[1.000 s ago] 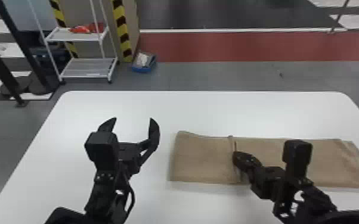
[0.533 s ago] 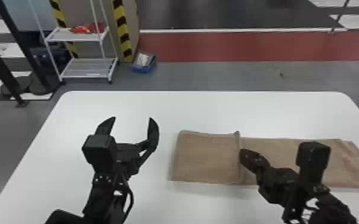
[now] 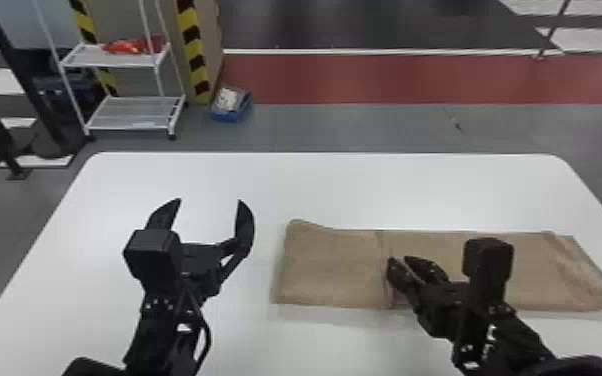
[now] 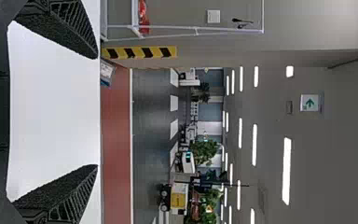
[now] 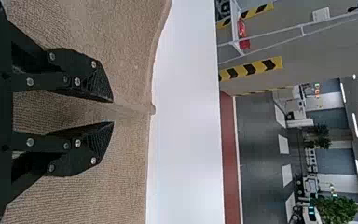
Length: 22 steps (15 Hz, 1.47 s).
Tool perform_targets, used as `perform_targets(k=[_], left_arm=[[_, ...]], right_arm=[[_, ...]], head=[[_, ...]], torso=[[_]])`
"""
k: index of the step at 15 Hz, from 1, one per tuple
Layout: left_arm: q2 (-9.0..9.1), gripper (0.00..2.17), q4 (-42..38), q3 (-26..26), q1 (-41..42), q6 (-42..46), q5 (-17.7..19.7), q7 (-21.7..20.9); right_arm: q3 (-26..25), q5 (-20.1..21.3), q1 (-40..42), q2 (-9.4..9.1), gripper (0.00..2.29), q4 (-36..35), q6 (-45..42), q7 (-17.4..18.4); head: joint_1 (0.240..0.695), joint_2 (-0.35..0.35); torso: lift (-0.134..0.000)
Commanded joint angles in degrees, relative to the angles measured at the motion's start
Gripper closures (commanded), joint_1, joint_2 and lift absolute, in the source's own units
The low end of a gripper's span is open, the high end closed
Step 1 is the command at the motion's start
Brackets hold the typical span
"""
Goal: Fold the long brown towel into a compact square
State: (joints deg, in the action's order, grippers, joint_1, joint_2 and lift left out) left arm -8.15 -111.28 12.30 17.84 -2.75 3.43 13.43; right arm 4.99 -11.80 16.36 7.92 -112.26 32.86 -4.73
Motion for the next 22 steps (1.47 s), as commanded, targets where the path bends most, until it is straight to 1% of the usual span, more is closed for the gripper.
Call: perform_targets(k=[1,6,10,11,12,15,16,17,20,21,22], left_arm=[[-0.11,0.04,0.0,-0.1,0.1,0.0,0.0,-0.1],[-0.11,0.04,0.5,0.0,0.1,0.5,0.0,-0.2],[-0.2,0.04,1.0,-0.1,0.1,0.9,0.0,-0.2],[-0.2,0.04,1.1,-0.1,0.1,1.2,0.0,-0.2],[-0.28,0.04,1.3,-0.2,0.1,1.2,0.1,-0.2],[-0.37,0.04,1.5,-0.3,0.1,1.4,0.1,-0.2],[-0.37,0.04,1.6,-0.3,0.1,1.4,0.1,-0.2],[-0.37,0.04,1.6,-0.3,0.1,1.4,0.1,-0.2],[-0.37,0.04,1.6,-0.4,0.0,1.2,0.1,-0.2],[-0.37,0.04,1.7,-0.4,-0.1,1.2,0.1,-0.2],[-0.37,0.04,1.7,-0.5,-0.1,1.2,0.1,-0.2]], right_arm=[[0.3,0.1,-0.7,-0.01,0.57,1.1,0.5,0.1],[1.0,-0.2,-2.0,-0.01,0.57,2.1,0.9,0.1],[2.0,0.0,-3.3,-0.09,0.59,2.5,3.3,0.1],[2.0,0.0,-3.4,-0.09,0.74,2.6,3.3,0.1],[2.1,0.0,-3.4,-0.09,0.82,2.6,3.3,0.1],[2.2,-0.2,-3.5,-0.09,0.83,2.6,3.1,0.1],[2.1,-0.2,-3.9,-0.09,0.95,2.7,3.3,0.1],[2.0,-0.8,-4.1,-0.09,1.15,3.1,4.0,0.0],[2.0,-1.1,-4.0,-0.01,1.16,2.9,3.8,-0.2],[2.0,-1.2,-3.8,-0.01,1.33,2.5,3.7,-0.3],[1.9,-1.6,-3.7,-0.01,1.33,2.1,3.7,-0.4]], head=[[0.695,0.008],[0.695,0.015],[0.695,0.024],[0.695,0.024],[0.695,0.028],[0.695,0.034],[0.695,0.035],[0.695,0.037],[0.695,0.038],[0.695,0.039],[0.695,0.04]], torso=[[-0.115],[-0.115],[-0.115],[-0.115],[-0.115],[-0.115],[-0.115],[-0.115],[-0.115],[-0.115],[-0.115]])
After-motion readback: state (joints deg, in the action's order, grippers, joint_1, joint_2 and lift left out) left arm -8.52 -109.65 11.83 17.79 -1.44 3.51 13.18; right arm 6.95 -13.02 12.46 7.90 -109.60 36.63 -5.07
